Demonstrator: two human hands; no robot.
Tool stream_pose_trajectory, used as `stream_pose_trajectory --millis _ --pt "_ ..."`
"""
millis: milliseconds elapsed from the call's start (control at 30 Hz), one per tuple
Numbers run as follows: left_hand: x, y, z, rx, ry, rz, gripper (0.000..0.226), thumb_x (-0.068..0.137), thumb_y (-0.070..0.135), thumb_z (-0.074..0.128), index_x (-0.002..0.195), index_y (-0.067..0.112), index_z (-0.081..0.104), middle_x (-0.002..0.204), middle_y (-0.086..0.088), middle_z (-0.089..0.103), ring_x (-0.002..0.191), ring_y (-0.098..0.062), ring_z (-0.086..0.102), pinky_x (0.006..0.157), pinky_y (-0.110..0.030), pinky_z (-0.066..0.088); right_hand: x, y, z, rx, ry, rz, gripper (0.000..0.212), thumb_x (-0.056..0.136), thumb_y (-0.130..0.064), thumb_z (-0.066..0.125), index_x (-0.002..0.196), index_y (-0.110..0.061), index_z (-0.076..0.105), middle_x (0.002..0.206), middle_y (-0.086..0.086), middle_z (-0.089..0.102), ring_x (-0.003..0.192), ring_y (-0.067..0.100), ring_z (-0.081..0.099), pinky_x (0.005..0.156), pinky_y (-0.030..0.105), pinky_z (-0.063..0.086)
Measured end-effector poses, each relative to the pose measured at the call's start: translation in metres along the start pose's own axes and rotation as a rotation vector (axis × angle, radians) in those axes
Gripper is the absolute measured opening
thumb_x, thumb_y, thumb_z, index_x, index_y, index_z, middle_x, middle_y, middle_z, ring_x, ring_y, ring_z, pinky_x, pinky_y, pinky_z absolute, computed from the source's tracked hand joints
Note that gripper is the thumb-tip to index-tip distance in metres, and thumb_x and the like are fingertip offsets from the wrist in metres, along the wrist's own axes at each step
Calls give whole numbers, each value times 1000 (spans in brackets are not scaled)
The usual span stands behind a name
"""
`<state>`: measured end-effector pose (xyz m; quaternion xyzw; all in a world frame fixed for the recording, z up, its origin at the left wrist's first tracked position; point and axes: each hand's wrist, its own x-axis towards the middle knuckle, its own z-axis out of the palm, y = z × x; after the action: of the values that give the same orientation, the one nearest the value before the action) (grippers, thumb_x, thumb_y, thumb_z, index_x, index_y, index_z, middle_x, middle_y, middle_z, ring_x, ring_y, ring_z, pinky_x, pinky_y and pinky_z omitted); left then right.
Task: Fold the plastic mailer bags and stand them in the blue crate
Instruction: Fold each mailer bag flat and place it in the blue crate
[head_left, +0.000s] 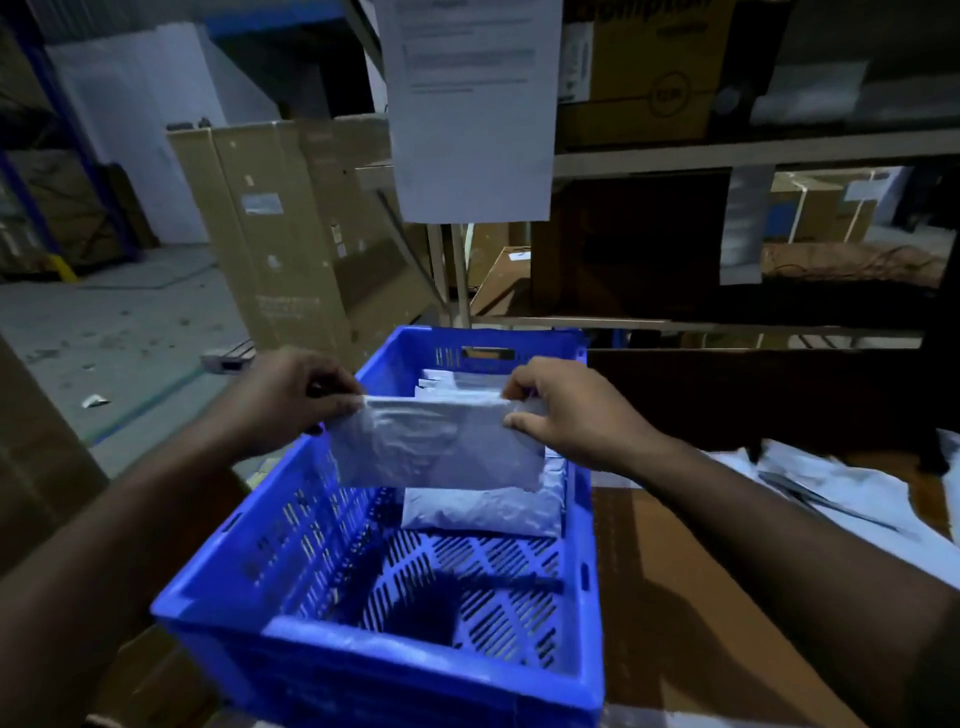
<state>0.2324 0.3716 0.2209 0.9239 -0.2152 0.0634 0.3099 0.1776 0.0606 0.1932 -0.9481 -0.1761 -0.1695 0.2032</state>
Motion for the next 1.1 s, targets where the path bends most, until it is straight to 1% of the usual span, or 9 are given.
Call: stream_pose_trajectory --millis 167,267,367,500,600,767,867,933,1100 --pt "28 -31 49 226 -249 64 19 84 15 79 86 31 71 77 10 73 67 2 66 71 -31 57 4 8 27 -396 -332 -22 29 90 -34 68 117 -28 62 116 -3 67 110 23 60 76 32 45" --pt "35 -34 77 358 -388 83 22 77 22 84 97 26 73 83 10 70 76 -6 63 68 -23 47 12 9 41 -553 -471 -13 25 85 -22 70 109 -20 65 112 4 67 106 30 63 79 35 51" --pt "37 -33 98 538 -453 102 39 72 36 88 103 23 68 88 11 58 87 -14 57 65 -28 31 21 3 52 -650 -593 8 29 82 -18 75 109 -13 66 115 11 66 107 32 65 76 36 48" --pt "38 -36 123 701 -425 150 51 70 50 86 106 20 64 110 -1 67 105 -24 61 71 -32 37 29 -3 69 -739 -756 7 51 75 -33 86 114 -9 65 121 15 65 109 34 65 76 41 48" --pt "41 -39 133 740 -394 130 52 70 55 83 103 20 63 107 0 69 102 -26 63 75 -34 47 33 -1 83 -778 -765 4 51 72 -35 88 112 -11 68 120 11 67 106 30 67 72 34 46" --pt "51 -44 135 746 -307 104 56 70 58 82 106 18 66 111 -1 71 106 -26 65 75 -33 46 44 7 84 -830 -669 49 39 79 -22 82 113 -11 67 121 11 67 110 31 65 80 39 48" --pt "54 -49 136 736 -267 76 54 70 58 81 104 18 67 108 -1 72 104 -26 66 76 -34 49 48 9 83 -837 -594 51 16 86 -9 70 99 -15 64 117 10 68 107 30 65 72 34 40" --pt "52 -49 140 750 -261 81 51 73 56 79 103 18 67 107 -2 72 103 -26 67 76 -34 51 48 8 83 -854 -579 44 18 86 -4 67 87 -17 54 113 10 68 103 30 65 71 34 39" --pt "50 -46 138 760 -261 103 60 69 63 81 107 20 64 111 -1 70 106 -26 65 75 -33 47 44 10 85 -845 -624 63 18 85 -18 74 97 -17 61 115 8 67 106 29 64 73 33 41"
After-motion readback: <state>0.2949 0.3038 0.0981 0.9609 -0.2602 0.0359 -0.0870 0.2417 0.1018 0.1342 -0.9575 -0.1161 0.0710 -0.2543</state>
